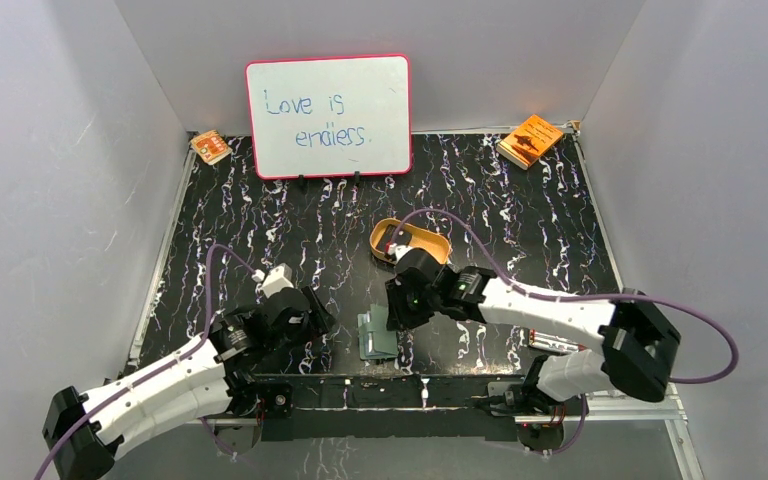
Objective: Put the credit cards into the card holder
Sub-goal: Close the card holder at the center of the board, then pick up the card holder from the center of the board.
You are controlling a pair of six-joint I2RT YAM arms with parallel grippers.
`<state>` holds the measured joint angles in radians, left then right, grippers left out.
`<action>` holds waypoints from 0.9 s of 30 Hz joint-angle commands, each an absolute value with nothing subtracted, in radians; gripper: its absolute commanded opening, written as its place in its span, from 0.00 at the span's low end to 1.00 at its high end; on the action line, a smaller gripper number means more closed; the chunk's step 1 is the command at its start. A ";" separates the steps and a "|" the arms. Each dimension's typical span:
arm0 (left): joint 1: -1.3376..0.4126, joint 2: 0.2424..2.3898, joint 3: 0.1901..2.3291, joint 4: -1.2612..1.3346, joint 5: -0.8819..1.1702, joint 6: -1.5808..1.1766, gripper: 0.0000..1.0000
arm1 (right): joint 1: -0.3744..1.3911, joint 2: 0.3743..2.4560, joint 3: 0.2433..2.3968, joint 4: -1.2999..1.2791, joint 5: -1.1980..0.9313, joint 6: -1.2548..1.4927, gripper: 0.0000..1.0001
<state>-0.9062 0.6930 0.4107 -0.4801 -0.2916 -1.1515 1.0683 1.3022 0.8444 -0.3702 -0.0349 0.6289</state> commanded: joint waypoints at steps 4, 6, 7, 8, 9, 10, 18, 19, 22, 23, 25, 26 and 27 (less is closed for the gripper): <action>-0.909 0.688 0.467 -0.369 -0.226 -1.100 0.70 | 1.076 1.425 0.870 -0.206 -0.146 0.641 0.26; -0.908 0.709 0.473 -0.347 -0.206 -1.078 0.73 | 1.076 1.448 0.869 -0.189 -0.159 0.643 0.26; -0.909 0.720 0.476 -0.335 -0.198 -1.070 0.75 | 1.076 1.462 0.866 -0.182 -0.162 0.646 0.26; -0.908 0.733 0.480 -0.326 -0.187 -1.063 0.76 | 1.077 1.474 0.865 -0.178 -0.164 0.646 0.26; -0.908 0.745 0.480 -0.317 -0.181 -1.057 0.77 | 1.077 1.488 0.866 -0.175 -0.167 0.647 0.26; -0.909 0.759 0.480 -0.308 -0.176 -1.052 0.78 | 1.077 1.502 0.867 -0.174 -0.169 0.650 0.26; -0.908 0.872 0.474 -0.221 -0.151 -1.006 0.79 | 1.076 1.568 0.833 -0.118 -0.176 0.699 0.28; -0.909 0.889 0.475 -0.215 -0.151 -1.002 0.79 | 1.076 1.574 0.828 -0.114 -0.173 0.705 0.29; -0.909 0.947 0.478 -0.192 -0.149 -0.998 0.79 | 1.076 1.585 0.812 -0.100 -0.171 0.731 0.32; -0.909 0.970 0.481 -0.185 -0.148 -0.997 0.79 | 1.076 1.587 0.809 -0.099 -0.167 0.739 0.33; -0.908 1.017 0.490 -0.175 -0.145 -0.989 0.78 | 1.076 1.590 0.801 -0.095 -0.161 0.755 0.34; -0.909 1.042 0.497 -0.173 -0.143 -0.985 0.77 | 1.077 1.590 0.795 -0.087 -0.164 0.761 0.35; -0.908 1.065 0.502 -0.172 -0.143 -0.983 0.77 | 1.076 1.589 0.790 -0.079 -0.168 0.766 0.35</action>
